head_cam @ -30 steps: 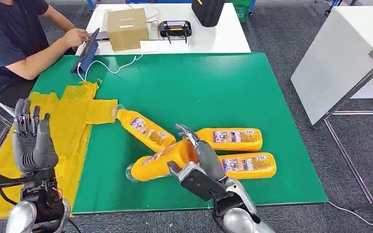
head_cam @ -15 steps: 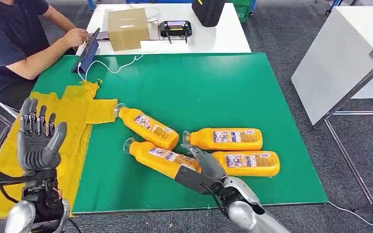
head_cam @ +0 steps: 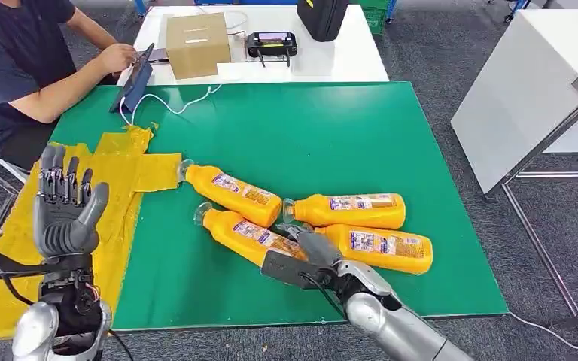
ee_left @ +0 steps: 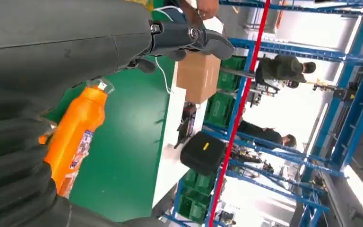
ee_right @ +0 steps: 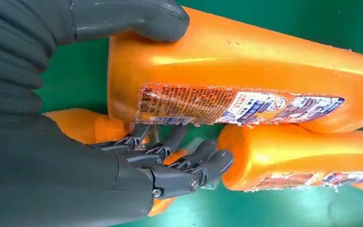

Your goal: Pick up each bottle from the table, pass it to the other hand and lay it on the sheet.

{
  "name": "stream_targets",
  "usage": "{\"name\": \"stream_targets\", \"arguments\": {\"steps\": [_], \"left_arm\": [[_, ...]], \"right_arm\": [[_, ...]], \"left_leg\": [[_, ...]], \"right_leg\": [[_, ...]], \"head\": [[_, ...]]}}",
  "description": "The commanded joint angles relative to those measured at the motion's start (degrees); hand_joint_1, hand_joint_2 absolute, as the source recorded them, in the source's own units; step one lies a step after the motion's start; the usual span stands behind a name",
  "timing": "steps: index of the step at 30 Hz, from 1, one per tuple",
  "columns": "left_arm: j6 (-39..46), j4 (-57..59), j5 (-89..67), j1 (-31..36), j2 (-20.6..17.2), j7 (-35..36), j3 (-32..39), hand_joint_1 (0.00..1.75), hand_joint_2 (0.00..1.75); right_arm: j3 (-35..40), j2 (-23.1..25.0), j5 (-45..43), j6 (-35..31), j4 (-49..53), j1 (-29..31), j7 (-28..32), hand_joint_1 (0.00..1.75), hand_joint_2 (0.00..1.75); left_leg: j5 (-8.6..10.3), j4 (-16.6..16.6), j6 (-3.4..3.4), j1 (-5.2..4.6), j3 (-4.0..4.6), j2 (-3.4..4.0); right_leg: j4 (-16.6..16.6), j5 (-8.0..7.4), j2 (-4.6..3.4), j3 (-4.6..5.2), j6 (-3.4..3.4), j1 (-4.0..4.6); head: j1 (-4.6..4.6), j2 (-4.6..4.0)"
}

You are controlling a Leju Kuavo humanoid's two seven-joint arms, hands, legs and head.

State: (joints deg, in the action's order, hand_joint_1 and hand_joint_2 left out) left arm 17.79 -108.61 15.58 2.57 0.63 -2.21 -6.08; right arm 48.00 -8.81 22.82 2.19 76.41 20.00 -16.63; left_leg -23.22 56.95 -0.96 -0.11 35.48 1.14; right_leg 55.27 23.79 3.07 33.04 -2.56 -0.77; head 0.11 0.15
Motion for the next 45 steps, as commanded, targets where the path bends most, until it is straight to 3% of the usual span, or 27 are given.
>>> {"name": "stream_targets", "arguments": {"steps": [1,4,5,6,7,13,14,19,23,24,25,26,32,34,37,40,43,45], "left_arm": [[-0.6,4.6,0.2,3.1,-0.3,0.6,-1.7,0.00,1.75],[-0.9,5.5,0.4,4.3,-0.2,0.9,-2.1,0.00,1.75],[-1.2,6.3,0.5,5.1,-0.1,1.1,-2.4,0.00,1.75],[-1.6,6.9,0.5,5.9,-0.1,1.3,-2.7,0.00,1.75],[-1.6,7.5,0.4,6.5,0.1,1.3,-2.9,0.00,1.75],[-2.0,9.9,0.4,9.0,0.7,1.8,-4.1,0.00,1.75],[-2.1,10.1,0.4,9.2,0.6,1.9,-4.3,0.00,1.75],[-2.3,10.3,0.5,9.6,0.8,2.1,-4.6,0.00,1.75],[-2.6,11.9,0.5,11.4,1.0,2.4,-5.6,0.00,1.75],[-2.6,13.1,0.5,12.5,1.3,2.4,-6.1,0.00,1.75],[-2.5,13.7,0.5,13.2,1.3,2.3,-6.6,0.00,1.75],[-2.5,14.1,0.5,13.5,1.2,2.3,-7.0,0.00,1.75],[-2.2,13.9,0.7,13.7,1.1,2.3,-6.9,0.00,1.75],[-2.4,13.5,0.8,11.9,1.2,1.9,-6.4,0.00,1.75],[-2.8,14.0,1.0,13.8,1.4,1.8,-6.7,0.00,1.75],[-2.6,14.1,1.0,14.4,1.5,2.3,-7.0,0.00,1.75],[-1.5,13.2,1.0,13.7,1.1,2.0,-6.5,0.00,1.75],[1.4,10.5,-0.2,11.5,0.0,0.3,-4.4,0.00,1.75]], "right_arm": [[5.5,1.6,-0.6,1.9,-8.2,6.7,-1.2,1.75,1.75],[8.7,2.5,-1.1,5.6,-11.4,10.0,-2.9,1.75,1.75],[10.7,2.9,-1.6,8.2,-13.3,12.0,-4.0,1.54,1.75],[12.2,3.2,-2.3,10.6,-14.8,13.6,-4.5,0.07,1.75],[13.1,3.6,-3.1,11.6,-15.9,14.6,-4.9,0.00,1.75],[19.6,4.9,-3.0,17.1,-18.9,19.2,-5.5,0.00,1.75],[20.9,5.1,-2.6,17.4,-19.5,19.7,-5.7,0.00,0.00],[22.8,5.3,-1.6,18.0,-20.0,20.2,-5.8,0.00,0.00],[28.6,5.8,0.2,23.0,-21.7,22.5,-2.2,0.00,0.00],[29.8,6.3,0.2,23.6,-23.0,22.8,-0.7,0.03,1.75],[30.7,6.7,0.5,23.6,-24.0,22.8,0.4,1.48,1.75],[31.1,7.0,0.4,23.2,-24.8,22.9,1.1,1.75,1.75],[31.6,7.4,0.4,22.8,-25.2,23.3,1.6,1.75,1.75],[29.0,8.1,4.3,18.9,-23.3,16.5,-4.0,1.75,1.75],[31.4,7.3,1.4,23.3,-24.1,22.2,0.2,1.75,1.75],[31.1,7.4,0.9,23.5,-25.9,23.4,1.2,1.75,1.75],[26.3,7.5,-2.6,18.4,-27.8,21.0,-0.3,1.75,1.75],[18.1,5.3,-8.7,8.3,-25.7,17.0,-2.3,1.75,1.75]], "left_leg": [[-0.09,0.0,0.07,0.05,-0.24,-0.02],[-0.13,0.0,0.10,0.07,-0.33,0.01],[-0.05,0.0,0.06,0.04,-0.18,0.00],[-0.09,0.0,0.09,0.07,-0.25,0.05],[-0.07,0.0,0.08,0.05,-0.26,-0.04],[-0.01,0.0,0.07,0.05,-0.19,-0.06],[-0.07,0.1,0.10,0.08,-0.29,-0.05],[-0.06,0.0,0.09,0.06,-0.33,-0.14],[-0.01,0.0,0.08,0.03,-0.21,-0.11],[-0.06,0.0,0.10,0.07,-0.30,-0.12],[-0.09,0.1,0.13,0.10,-0.36,-0.14],[0.04,0.0,0.08,0.05,-0.16,-0.19],[0.02,0.0,0.07,0.05,-0.27,-0.06],[-0.02,0.0,0.11,0.09,-0.40,-0.05],[0.01,-0.1,0.10,0.11,-0.51,-0.04],[-0.01,0.0,0.09,0.08,-0.46,0.11],[0.06,0.0,0.08,0.09,-0.44,-0.01],[0.03,-0.1,0.09,0.12,-0.55,-0.12]], "right_leg": [[0.0,0.07,-0.26,-0.23,0.10,0.01],[0.0,0.09,-0.40,-0.31,0.14,0.02],[0.0,0.03,-0.26,-0.17,0.09,0.01],[0.0,0.04,-0.38,-0.22,0.12,0.03],[0.0,0.06,-0.30,-0.25,0.12,0.00],[0.0,0.04,-0.23,-0.21,0.09,0.01],[0.0,0.09,-0.33,-0.32,0.13,0.03],[0.0,0.11,-0.20,-0.37,0.10,0.01],[0.0,0.05,-0.14,-0.23,0.06,0.00],[0.0,0.09,-0.23,-0.33,0.10,0.02],[0.1,0.11,-0.29,-0.37,0.13,0.04],[0.0,0.03,-0.06,-0.19,0.06,0.02],[0.0,0.02,-0.17,-0.27,0.06,0.01],[0.0,0.06,-0.23,-0.39,0.14,0.04],[-0.1,0.04,-0.15,-0.51,0.12,0.06],[0.0,0.02,-0.30,-0.39,0.11,0.02],[-0.1,-0.01,-0.09,-0.39,0.10,0.04],[-0.1,0.02,-0.12,-0.56,0.13,0.06]], "head": [[0.00,0.00],[0.02,0.00],[0.02,0.00],[0.00,0.00],[0.02,0.00],[0.02,0.00],[0.00,0.00],[-0.02,0.00],[0.00,0.00],[0.02,0.00],[0.00,0.00],[0.00,0.00],[0.00,0.00],[-0.02,0.00],[0.00,0.00],[-0.02,0.00],[0.02,0.00],[0.00,0.00]]}}
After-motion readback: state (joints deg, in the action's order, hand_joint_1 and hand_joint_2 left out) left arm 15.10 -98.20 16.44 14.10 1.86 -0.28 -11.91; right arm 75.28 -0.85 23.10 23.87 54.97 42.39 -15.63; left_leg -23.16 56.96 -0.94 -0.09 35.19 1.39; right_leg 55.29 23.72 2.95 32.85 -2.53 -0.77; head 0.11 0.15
